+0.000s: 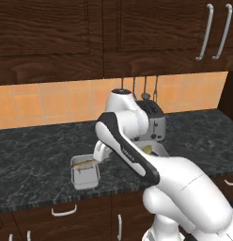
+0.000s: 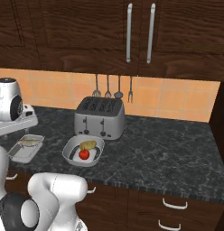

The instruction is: Take the meat container that has the fish and place it on the second highest rack of the freezer. Then take the vegetable container that has the tomato and potato and place it on the highest rack of the freezer.

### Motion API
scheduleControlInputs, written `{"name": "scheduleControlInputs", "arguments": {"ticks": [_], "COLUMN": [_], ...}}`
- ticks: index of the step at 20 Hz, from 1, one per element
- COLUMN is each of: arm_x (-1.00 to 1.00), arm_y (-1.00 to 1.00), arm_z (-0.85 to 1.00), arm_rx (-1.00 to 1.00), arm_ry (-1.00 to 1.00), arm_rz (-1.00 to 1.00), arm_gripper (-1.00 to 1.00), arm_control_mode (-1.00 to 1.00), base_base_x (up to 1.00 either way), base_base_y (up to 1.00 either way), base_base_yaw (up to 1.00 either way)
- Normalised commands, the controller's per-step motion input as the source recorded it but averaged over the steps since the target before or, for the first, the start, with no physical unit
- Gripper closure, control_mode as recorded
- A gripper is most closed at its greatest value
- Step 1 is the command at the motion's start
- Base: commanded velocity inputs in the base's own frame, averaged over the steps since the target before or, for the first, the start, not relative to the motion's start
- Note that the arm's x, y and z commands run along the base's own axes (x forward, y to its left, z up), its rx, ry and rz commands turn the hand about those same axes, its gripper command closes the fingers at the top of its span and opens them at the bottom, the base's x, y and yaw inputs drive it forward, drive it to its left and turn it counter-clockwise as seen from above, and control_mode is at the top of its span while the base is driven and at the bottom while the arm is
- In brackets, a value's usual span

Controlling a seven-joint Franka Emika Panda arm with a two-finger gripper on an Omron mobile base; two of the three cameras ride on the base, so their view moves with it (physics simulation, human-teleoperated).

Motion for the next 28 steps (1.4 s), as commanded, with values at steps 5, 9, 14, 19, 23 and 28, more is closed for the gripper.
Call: {"name": "scheduleControlInputs", "arguments": {"ticks": [5, 9, 14, 19, 23, 28], "arm_x": [0.44, 0.29, 0.33, 0.0, 0.0, 0.0], "arm_y": [0.48, 0.39, 0.32, 0.21, 0.0, 0.0], "arm_z": [-0.53, -0.62, -0.58, -0.53, -0.49, -0.46], "arm_rx": [-0.13, -0.14, -0.1, -0.05, 0.0, 0.0], "arm_ry": [0.0, 0.0, 0.0, 0.0, 0.06, 0.1], "arm_rz": [0.02, 0.01, 0.0, 0.0, 0.02, 0.19], "arm_gripper": [-1.0, -1.0, -1.0, -1.0, -1.0, -1.0], "arm_control_mode": [-1.0, -1.0, -1.0, -1.0, -1.0, -1.0], "base_base_x": [0.0, 0.0, 0.0, 0.0, 0.0, 0.0], "base_base_y": [0.0, 0.0, 0.0, 0.0, 0.0, 0.0], "base_base_yaw": [0.0, 0.0, 0.0, 0.0, 0.0, 0.0]}}
